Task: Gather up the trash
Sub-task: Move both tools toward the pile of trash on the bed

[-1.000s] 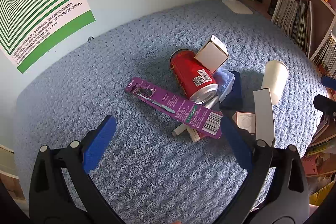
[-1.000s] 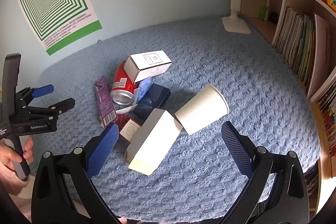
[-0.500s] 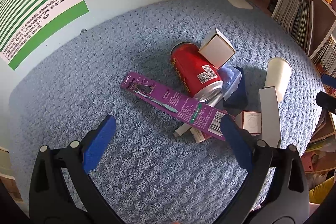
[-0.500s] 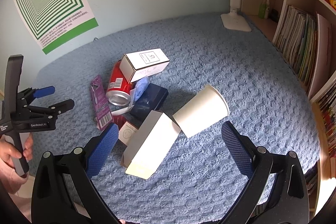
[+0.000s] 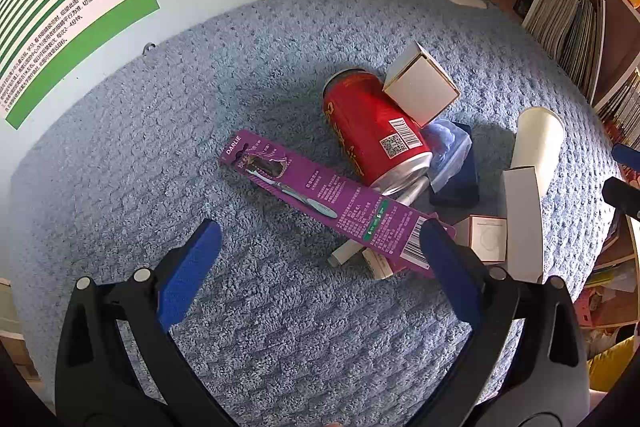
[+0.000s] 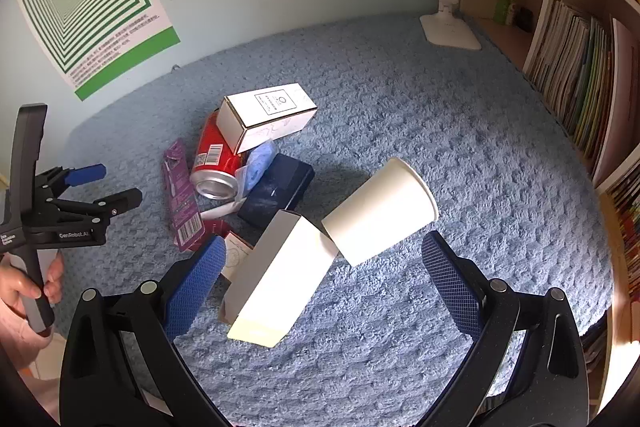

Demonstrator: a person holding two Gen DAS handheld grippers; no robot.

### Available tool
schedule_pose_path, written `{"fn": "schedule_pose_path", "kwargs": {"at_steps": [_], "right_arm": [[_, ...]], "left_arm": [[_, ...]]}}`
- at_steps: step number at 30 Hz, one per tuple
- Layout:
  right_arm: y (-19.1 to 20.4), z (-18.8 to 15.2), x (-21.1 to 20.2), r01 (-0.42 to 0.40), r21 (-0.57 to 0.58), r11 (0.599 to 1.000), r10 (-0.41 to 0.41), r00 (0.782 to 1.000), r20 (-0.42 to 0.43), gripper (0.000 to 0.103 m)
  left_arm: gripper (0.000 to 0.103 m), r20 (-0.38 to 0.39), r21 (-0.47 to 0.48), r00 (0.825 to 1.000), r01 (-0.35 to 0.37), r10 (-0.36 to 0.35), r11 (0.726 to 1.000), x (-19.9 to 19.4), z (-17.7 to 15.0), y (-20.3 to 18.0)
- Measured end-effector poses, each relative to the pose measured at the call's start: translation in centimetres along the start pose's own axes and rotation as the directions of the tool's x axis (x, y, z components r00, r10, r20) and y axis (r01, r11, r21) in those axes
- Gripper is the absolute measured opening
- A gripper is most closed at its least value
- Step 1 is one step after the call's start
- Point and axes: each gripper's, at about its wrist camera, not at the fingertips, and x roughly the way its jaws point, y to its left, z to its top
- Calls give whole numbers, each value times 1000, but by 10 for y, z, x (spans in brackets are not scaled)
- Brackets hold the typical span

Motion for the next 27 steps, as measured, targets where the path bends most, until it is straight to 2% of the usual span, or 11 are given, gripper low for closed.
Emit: {"fn": "schedule_pose_path", "kwargs": {"at_steps": [27], "right_arm": [[-30, 16, 41, -12, 31, 999, 14, 997, -73, 97]], "left_arm": [[97, -103, -13, 995, 10, -12, 1000, 44, 18, -8]]}}
